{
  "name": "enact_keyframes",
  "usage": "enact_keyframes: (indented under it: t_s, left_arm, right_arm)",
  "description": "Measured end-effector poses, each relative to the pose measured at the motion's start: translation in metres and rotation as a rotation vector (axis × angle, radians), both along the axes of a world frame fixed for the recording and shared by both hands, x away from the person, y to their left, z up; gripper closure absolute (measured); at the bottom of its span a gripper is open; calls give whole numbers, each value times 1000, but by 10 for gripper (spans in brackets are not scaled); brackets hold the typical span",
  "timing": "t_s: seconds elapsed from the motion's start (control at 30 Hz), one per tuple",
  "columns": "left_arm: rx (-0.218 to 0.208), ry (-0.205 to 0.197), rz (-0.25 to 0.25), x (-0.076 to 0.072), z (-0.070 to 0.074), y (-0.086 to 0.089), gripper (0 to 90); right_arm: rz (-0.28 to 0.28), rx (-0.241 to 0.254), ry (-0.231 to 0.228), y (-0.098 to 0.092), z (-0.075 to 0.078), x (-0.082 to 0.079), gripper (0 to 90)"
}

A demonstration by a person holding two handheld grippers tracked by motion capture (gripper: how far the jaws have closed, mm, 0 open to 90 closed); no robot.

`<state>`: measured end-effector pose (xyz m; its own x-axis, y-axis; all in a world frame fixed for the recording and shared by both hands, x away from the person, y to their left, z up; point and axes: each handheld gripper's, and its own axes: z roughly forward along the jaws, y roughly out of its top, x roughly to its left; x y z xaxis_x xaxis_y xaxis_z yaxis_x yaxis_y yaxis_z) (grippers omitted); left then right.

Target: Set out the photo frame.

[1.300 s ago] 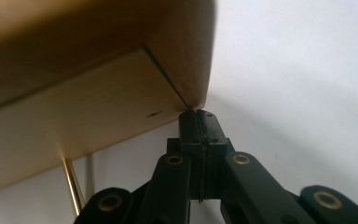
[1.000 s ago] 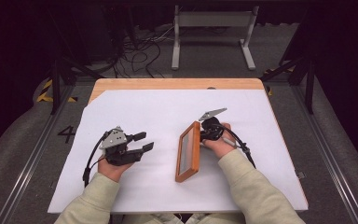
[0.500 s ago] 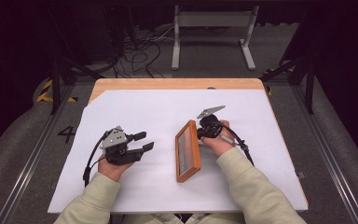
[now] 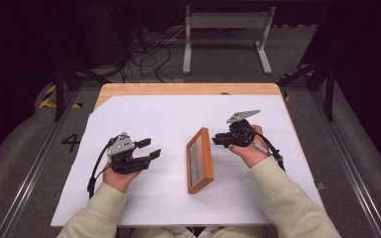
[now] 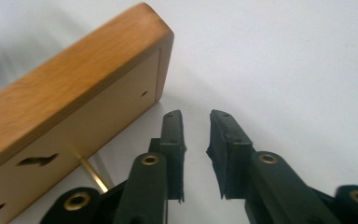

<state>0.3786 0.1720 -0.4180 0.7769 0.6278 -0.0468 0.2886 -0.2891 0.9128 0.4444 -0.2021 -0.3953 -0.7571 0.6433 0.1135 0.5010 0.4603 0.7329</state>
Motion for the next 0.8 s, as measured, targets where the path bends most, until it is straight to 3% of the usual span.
enact_keyframes:
  t_s: [0.4,0.8]
  left_arm:
    - [16,14,11,-3,0,4,428]
    - [13,12,18,-1,-1,6,404]
  right_arm:
    - [32,-10,-50,-1,34,-22,613]
    - [29,-20,-7,5,67,-43,449]
